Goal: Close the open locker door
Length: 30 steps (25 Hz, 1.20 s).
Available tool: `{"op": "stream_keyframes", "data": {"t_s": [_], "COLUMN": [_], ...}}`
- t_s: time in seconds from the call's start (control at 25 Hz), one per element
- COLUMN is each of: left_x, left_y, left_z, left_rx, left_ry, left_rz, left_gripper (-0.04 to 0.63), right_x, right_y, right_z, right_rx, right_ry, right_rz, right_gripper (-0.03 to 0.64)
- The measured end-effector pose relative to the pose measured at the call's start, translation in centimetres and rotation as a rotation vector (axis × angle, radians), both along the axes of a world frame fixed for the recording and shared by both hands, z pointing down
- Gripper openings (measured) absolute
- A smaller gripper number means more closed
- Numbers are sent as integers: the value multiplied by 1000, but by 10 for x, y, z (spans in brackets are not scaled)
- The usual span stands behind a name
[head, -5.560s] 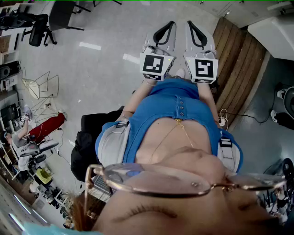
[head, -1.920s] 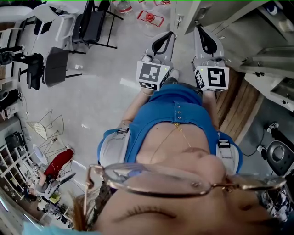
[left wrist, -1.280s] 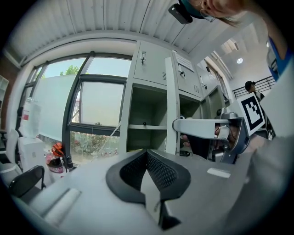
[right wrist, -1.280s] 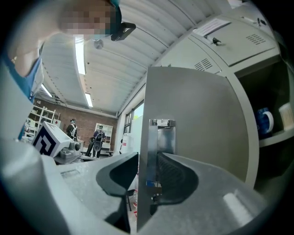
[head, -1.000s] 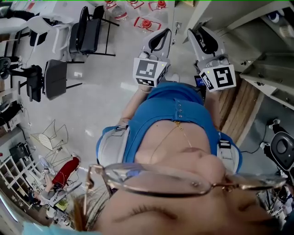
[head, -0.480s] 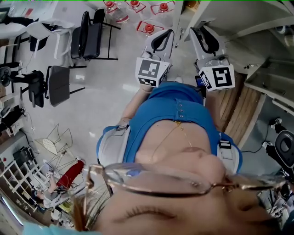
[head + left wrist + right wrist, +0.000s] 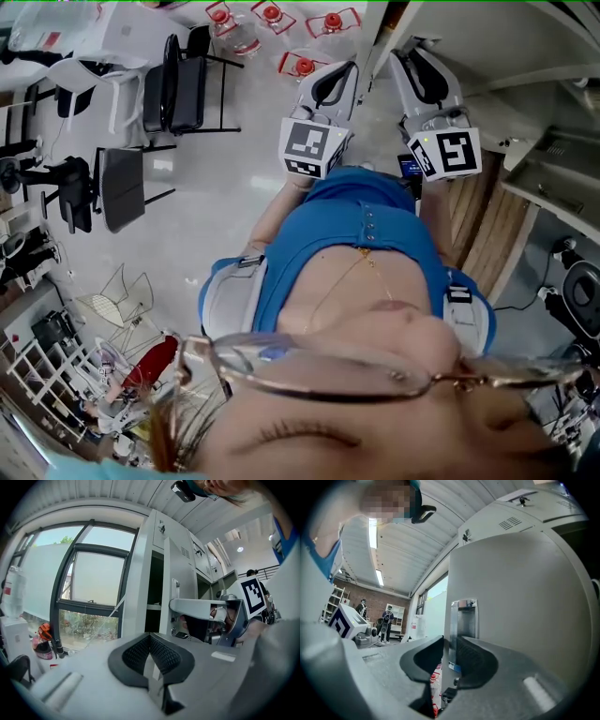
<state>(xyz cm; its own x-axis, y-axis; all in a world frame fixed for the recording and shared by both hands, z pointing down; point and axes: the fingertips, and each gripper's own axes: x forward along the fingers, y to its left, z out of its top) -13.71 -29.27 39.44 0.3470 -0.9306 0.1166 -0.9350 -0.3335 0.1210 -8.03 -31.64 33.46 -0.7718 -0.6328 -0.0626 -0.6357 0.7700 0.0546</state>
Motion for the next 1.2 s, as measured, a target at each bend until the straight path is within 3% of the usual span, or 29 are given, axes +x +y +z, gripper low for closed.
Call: {"op": "stream_keyframes", "data": {"t_s": [0.28, 1.2], "left_x": [-5, -15], "left_y": [-20, -70], "left_z": [4, 15], "left_rx": [12, -2], "left_ry": [-1, 2], "left_rz": [32, 174], "left_gripper": [-5, -5], "right_x": [-4, -13], "right_y": [-25, -80], "right_z": [4, 12], "right_rx": [-33, 14], "right_ry": [-70, 5], "right_rz": [17, 273], "right_gripper": [57, 45]}}
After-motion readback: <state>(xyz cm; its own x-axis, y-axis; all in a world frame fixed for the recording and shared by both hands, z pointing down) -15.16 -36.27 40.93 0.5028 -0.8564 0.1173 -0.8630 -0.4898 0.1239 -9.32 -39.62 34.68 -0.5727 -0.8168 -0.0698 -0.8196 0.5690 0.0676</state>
